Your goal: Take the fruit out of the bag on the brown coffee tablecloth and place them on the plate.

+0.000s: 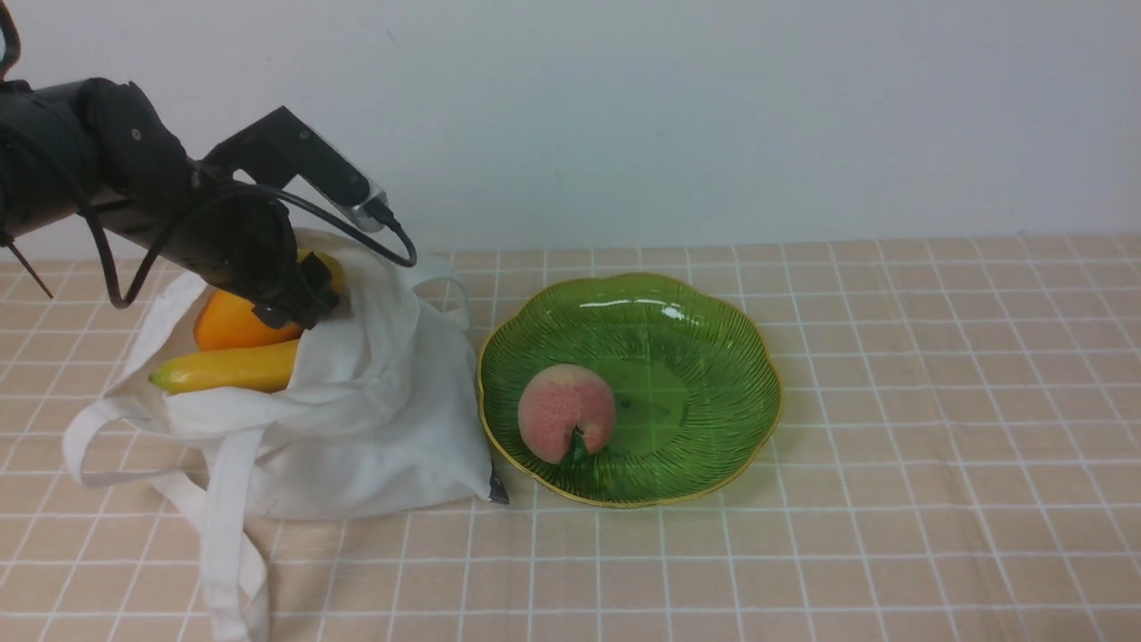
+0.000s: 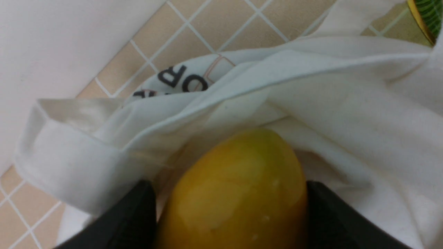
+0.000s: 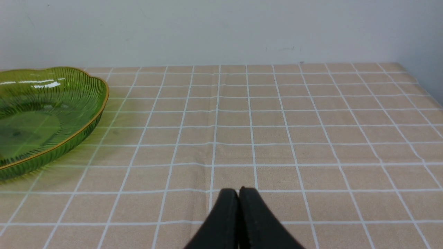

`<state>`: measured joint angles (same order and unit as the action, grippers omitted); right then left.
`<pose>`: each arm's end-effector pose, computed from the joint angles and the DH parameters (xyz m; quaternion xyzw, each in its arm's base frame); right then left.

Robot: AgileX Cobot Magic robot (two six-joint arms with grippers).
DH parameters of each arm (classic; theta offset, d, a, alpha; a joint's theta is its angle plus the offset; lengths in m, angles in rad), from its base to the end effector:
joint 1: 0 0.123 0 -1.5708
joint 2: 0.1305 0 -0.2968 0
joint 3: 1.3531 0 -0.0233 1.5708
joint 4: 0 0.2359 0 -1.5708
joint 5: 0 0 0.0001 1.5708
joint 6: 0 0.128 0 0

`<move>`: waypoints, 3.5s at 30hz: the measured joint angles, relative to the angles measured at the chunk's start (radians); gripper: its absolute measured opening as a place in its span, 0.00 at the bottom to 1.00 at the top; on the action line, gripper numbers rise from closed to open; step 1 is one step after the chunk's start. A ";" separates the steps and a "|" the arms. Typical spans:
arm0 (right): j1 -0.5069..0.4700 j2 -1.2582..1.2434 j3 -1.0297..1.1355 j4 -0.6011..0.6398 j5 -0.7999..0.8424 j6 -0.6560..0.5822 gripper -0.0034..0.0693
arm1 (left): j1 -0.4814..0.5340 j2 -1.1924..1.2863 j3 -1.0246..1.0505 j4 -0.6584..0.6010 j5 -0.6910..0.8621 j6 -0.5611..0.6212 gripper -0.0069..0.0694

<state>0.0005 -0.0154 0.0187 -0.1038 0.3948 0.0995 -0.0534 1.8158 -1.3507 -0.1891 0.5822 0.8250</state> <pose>0.0601 -0.0051 0.1611 0.0130 0.8073 -0.0149 0.5898 0.4092 -0.0351 0.2300 0.3498 0.8847 0.0448 0.3048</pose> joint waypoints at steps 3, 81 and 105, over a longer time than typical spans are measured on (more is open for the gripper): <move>0.000 0.000 0.000 0.000 0.000 0.000 0.03 | -0.001 -0.009 0.000 0.019 0.004 -0.055 0.71; 0.000 0.000 0.000 0.000 0.000 -0.001 0.03 | -0.330 -1.063 0.343 -0.055 0.068 -0.562 0.08; 0.000 0.000 0.000 0.000 0.000 -0.001 0.03 | -0.308 -1.375 0.551 0.134 0.098 -0.692 0.08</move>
<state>0.0005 -0.0154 0.0187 -0.1038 0.3948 0.0987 -0.3612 0.4410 -0.7998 -0.0550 0.6798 0.1328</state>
